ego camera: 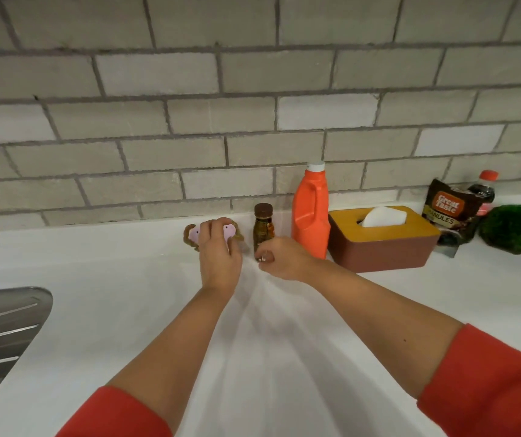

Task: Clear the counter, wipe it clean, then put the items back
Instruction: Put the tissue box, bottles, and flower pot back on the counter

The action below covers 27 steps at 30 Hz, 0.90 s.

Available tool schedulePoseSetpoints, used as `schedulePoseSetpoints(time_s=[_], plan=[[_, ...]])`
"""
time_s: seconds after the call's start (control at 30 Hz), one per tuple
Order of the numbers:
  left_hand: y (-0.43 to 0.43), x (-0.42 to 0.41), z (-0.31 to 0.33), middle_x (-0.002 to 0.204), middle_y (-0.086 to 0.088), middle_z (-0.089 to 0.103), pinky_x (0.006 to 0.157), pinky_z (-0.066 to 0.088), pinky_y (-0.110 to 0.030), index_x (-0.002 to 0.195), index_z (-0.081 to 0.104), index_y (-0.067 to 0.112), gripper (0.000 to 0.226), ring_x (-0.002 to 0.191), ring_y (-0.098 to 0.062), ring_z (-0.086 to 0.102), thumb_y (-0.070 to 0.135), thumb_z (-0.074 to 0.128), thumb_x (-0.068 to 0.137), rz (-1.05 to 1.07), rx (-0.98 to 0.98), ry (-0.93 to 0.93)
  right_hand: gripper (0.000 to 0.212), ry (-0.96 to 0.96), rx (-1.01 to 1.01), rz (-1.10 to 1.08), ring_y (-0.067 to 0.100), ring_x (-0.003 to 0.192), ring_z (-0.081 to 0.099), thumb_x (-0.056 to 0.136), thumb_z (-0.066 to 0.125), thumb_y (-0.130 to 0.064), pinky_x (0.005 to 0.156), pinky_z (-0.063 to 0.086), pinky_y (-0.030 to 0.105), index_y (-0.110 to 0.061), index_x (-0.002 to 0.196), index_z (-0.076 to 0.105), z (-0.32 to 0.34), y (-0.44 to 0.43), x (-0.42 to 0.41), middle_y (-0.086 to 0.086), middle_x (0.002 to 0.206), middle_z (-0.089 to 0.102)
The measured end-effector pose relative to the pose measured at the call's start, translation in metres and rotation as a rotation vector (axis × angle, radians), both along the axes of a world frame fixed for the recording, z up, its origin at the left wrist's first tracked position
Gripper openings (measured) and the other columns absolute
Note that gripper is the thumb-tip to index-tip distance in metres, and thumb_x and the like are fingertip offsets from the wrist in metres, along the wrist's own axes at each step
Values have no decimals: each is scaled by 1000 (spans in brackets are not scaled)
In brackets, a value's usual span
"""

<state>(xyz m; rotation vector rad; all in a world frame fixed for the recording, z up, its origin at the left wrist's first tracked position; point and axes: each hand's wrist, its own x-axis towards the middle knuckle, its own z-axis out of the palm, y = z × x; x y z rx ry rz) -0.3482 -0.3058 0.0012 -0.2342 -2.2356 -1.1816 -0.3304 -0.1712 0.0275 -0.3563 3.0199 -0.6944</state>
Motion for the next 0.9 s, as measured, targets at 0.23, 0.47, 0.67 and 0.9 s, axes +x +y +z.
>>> schedulePoseSetpoints(time_s=[0.23, 0.47, 0.67, 0.9], plan=[[57, 41, -7, 96, -7, 59, 71, 38, -19, 101, 57, 5, 15, 84, -20, 55, 3, 47, 91, -244, -53, -4, 13, 4, -32, -86, 25, 93, 58, 89, 56, -15, 78, 42, 24, -18, 90, 69, 6, 54, 48, 1, 92, 65], [164, 102, 2, 84, 1, 59, 67, 39, -24, 101, 58, 8, 14, 76, -15, 55, 14, 46, 95, -419, -80, -64, 21, 36, 9, -266, 22, 97, 61, 86, 57, -13, 81, 48, 28, -10, 102, 70, 15, 156, 123, 6, 104, 69], [269, 171, 6, 81, 2, 59, 70, 43, -28, 92, 60, 9, 14, 78, -16, 56, 14, 46, 94, -574, -133, -39, 30, 0, 42, -427, 21, 107, 58, 89, 57, -21, 90, 48, 31, -16, 118, 63, 18, 253, 205, 6, 115, 64], [386, 257, 3, 80, 2, 59, 66, 42, -25, 93, 59, 9, 18, 75, -16, 56, 16, 43, 97, -715, -134, -75, 29, 2, 24, -580, 20, 107, 57, 91, 55, -19, 91, 47, 31, -15, 118, 63, 12, 360, 312, 5, 114, 64]])
